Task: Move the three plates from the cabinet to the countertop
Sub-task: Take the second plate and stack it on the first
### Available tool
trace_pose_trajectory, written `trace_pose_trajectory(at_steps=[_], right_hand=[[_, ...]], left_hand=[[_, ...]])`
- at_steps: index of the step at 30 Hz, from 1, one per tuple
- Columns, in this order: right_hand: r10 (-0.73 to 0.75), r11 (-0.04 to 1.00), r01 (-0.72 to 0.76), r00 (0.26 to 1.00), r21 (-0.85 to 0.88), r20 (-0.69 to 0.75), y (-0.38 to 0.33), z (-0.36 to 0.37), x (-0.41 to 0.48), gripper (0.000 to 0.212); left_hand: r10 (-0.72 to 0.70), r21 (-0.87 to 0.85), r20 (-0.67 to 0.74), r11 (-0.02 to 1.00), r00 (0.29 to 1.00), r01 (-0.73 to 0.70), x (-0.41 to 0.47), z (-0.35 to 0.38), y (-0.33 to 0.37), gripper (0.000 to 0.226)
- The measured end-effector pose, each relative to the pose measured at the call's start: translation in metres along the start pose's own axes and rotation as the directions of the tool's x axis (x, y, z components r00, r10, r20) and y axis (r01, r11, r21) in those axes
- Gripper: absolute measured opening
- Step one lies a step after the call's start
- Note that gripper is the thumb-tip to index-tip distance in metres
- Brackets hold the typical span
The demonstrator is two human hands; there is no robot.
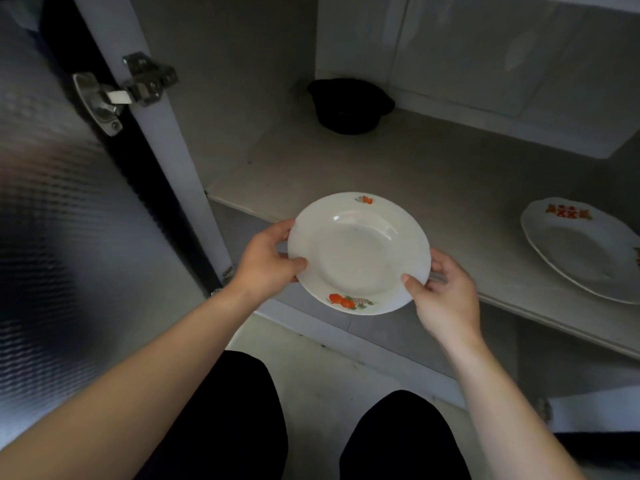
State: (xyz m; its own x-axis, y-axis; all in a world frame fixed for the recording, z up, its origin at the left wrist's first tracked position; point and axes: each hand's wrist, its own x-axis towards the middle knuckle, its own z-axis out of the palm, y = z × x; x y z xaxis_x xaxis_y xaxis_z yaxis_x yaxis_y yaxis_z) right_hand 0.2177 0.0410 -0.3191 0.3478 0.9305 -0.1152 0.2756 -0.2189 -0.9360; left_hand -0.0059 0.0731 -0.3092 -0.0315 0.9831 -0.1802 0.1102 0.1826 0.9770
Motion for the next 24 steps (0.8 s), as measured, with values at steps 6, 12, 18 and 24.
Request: trace_pose_trajectory(at_steps=[6, 12, 18, 24], right_hand=[[0.07, 0.997, -0.069, 0.996, -0.029, 0.046, -0.025, 0.017, -0.019, 0.048], [0.189, 0.977, -0.163, 0.96, -0.134, 0.206, -0.095, 0.012, -0.06, 0.05], [0.334, 0.936, -0.257, 0.867, -0.243, 0.371, -0.181, -0.017, -0.126, 0.05], [0.317, 0.941, -0.225, 0.851, -0.254, 0.419, -0.298, -0.071, -0.186, 0.047]], left_hand=[[-0.079, 0.062, -0.077, 0.995, 0.994, 0.084, -0.026, -0.03, 0.022, 0.058], [-0.301, 0.035, -0.152, 0.95, 0.941, 0.309, -0.09, -0.072, 0.09, 0.06], [-0.469, 0.044, -0.243, 0.869, 0.849, 0.493, -0.178, -0.111, 0.184, 0.062], [-0.452, 0.08, -0.276, 0.869, 0.849, 0.489, -0.252, -0.131, 0.3, 0.06]])
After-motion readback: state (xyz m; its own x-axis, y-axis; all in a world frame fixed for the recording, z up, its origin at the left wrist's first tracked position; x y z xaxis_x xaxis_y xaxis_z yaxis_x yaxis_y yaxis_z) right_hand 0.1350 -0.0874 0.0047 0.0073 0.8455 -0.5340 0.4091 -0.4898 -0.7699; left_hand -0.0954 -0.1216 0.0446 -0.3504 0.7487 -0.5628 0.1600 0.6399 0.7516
